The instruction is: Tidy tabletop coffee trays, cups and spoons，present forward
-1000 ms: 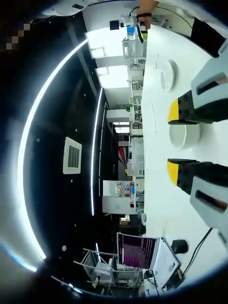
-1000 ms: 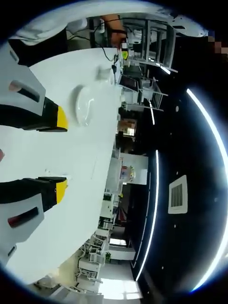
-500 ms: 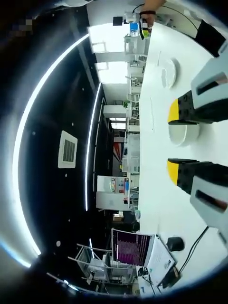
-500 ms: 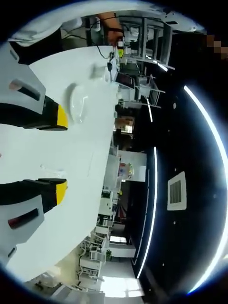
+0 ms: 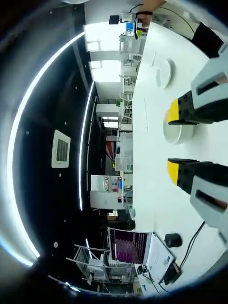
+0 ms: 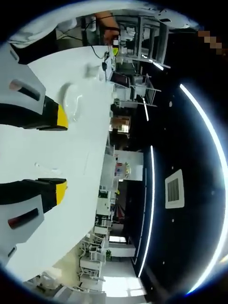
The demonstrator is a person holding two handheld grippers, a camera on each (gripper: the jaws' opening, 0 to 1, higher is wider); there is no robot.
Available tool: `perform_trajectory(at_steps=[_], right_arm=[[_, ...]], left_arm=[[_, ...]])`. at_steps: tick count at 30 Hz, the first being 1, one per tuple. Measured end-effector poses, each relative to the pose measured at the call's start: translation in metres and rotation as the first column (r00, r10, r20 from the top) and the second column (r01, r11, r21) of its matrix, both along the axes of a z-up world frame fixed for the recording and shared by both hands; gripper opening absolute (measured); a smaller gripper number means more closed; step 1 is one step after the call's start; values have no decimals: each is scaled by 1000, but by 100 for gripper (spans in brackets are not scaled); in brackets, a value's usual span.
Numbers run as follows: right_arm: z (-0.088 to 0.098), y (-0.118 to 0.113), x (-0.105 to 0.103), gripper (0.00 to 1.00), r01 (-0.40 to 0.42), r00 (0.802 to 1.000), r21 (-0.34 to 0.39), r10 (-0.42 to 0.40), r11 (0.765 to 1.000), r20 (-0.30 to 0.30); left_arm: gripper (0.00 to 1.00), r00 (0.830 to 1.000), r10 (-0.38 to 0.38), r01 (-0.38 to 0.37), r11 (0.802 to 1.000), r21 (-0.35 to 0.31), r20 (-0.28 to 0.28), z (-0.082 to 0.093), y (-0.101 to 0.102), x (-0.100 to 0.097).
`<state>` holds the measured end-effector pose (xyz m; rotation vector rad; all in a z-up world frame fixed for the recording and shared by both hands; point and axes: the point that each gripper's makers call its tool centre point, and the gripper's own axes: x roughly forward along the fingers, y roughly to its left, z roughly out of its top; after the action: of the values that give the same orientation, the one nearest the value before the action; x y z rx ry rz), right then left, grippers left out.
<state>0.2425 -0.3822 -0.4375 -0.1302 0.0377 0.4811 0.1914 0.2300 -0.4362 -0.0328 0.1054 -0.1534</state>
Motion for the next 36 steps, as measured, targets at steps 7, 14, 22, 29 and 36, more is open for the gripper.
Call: perform_trajectory(at_steps=[7, 14, 22, 29, 36], right_arm=[[16, 6, 16, 40, -6, 996, 51, 10, 999, -88], [46, 31, 30, 42, -54, 995, -7, 53, 999, -87], [63, 62, 43, 38, -95, 988, -43, 89, 995, -129], [76, 102, 52, 38, -194, 973, -95, 180, 976, -142], [96, 150, 63, 37, -295, 949, -128, 274, 947, -154]], left_arm=[[29, 997, 17, -16, 1000, 10, -69, 0, 6, -2], [29, 993, 19, -16, 999, 33, -119, 11, 11, -5], [28, 984, 3, -2, 1000, 7, -177, 14, 12, -9], [27, 976, 6, -4, 1000, 8, -216, 23, 16, -8], [26, 959, 9, -13, 1000, -11, -285, 30, 16, -1]])
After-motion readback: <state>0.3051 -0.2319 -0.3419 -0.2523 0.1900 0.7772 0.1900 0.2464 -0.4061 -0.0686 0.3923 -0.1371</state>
